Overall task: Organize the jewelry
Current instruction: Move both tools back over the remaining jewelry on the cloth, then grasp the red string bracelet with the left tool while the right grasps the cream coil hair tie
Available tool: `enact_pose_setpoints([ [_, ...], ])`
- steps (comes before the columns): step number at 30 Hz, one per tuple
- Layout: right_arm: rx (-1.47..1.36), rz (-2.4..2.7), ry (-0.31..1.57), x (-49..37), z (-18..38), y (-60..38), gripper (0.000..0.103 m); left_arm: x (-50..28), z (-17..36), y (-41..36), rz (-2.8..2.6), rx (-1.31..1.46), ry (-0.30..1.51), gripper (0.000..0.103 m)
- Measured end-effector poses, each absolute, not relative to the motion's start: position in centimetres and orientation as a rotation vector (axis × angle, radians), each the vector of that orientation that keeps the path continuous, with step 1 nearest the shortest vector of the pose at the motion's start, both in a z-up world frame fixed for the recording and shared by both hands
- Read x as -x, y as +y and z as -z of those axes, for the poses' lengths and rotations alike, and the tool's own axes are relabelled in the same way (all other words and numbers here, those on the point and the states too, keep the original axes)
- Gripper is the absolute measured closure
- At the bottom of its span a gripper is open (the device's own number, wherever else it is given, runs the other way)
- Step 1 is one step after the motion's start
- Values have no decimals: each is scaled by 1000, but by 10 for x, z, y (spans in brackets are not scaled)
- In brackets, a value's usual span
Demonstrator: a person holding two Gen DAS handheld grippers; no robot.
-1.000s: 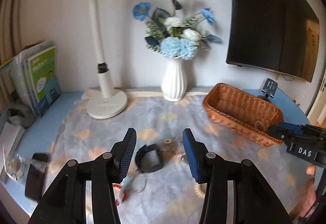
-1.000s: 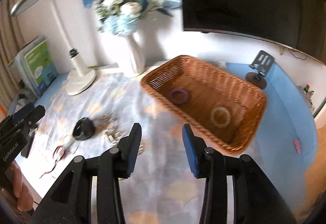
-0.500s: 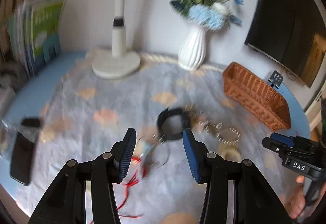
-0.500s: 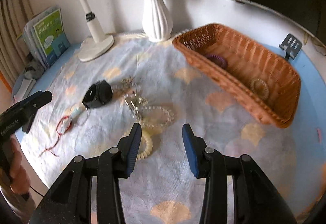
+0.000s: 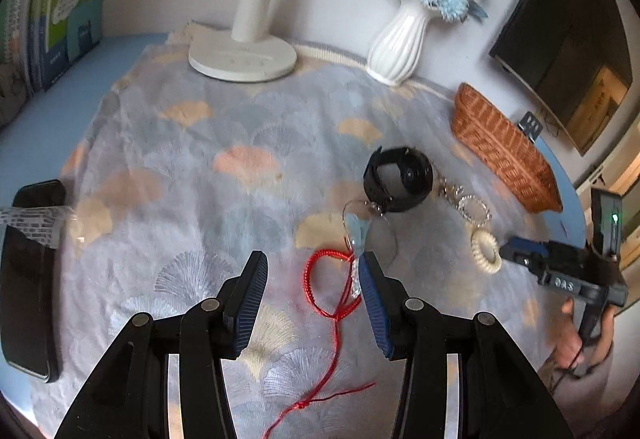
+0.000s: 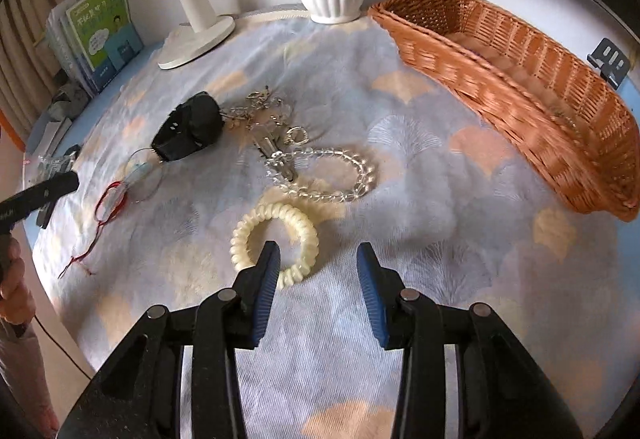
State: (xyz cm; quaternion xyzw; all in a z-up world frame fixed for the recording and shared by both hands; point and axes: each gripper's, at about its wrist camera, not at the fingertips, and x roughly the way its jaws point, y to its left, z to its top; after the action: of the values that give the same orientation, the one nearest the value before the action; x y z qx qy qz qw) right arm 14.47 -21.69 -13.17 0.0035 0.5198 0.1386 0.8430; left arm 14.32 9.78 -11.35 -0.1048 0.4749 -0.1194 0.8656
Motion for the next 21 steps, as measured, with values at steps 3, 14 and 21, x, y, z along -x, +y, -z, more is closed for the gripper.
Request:
enact_pose_setpoints([
  [3,17,-271,1083,-149,136,-210,68,-156,117,91,291,246,1006,54],
  [14,191,-247,1001,-139,139,-181,90,-168,101,46,311,114,959,54],
  [21,161,-256,1007,-135,139,-189,90,-160,123,95,244,155,1049,68],
])
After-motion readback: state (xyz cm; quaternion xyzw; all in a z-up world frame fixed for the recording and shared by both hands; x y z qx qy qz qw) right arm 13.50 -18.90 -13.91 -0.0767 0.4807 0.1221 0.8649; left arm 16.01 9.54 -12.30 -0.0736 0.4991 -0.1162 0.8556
